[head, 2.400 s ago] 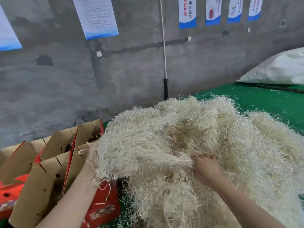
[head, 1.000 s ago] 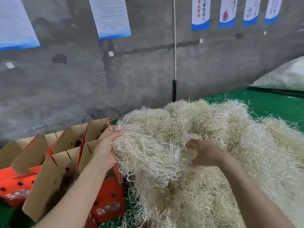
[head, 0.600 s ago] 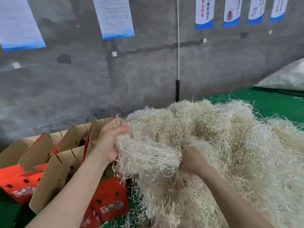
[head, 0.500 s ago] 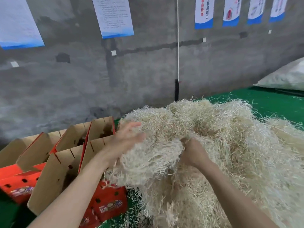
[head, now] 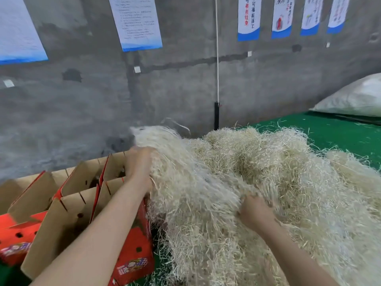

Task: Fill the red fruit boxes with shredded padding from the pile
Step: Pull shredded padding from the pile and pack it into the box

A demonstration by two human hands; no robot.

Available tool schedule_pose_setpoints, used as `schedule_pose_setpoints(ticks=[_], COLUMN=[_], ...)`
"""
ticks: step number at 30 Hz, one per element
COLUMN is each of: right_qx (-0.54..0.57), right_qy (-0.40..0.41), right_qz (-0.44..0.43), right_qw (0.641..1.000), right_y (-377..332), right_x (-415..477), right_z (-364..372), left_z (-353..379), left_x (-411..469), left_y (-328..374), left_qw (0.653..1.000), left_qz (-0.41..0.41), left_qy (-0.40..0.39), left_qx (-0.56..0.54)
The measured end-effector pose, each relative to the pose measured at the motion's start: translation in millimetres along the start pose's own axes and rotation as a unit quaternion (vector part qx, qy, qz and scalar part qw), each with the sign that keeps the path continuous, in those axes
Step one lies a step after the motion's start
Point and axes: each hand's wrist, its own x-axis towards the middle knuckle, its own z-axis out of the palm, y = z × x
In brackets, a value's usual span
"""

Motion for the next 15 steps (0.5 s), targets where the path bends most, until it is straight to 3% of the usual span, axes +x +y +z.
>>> schedule_pose_setpoints(ticks=[1,3,8,11,13,15], right_qx=[-0.01,0.001,0.113,0.175,0.268,0.255], right_qy=[-0.027,-0.068,-0.089,-0.092,-0.148,-0.238], right_qz=[0.026,0.036,-0.163,-0.225,-0.215,-0.206], right_qw=[0.999,0.997,0.976,0.954,0.927,0.914], right_y=[10.0,16.9,-22.0,-49.2,-73.7,-94.8], right_x=[-2.0,-3.9,-19.5,-29.2,-30.0,-36.4], right_z=[5.7,-1.2,-100.2,-137.6,-125.0,-87.1], left_z=[-5.6,-12.3,-7.1,-9.2,-11.4,-14.4], left_x=[7.1,15.4,-0.9,-9.9,-15.3,-19.5], left_y=[5.8,10.9,7.7,14.0,21.3,27.7], left_qw=[0.998,0.997,0.994,0.981,0.964,0.946], left_qz=[-0.044,-0.051,-0.033,-0.052,-0.066,-0.078], left_qy=[0.01,0.006,-0.088,-0.162,-0.222,-0.263], left_qx=[-0.051,-0.057,-0.058,-0.09,-0.131,-0.174])
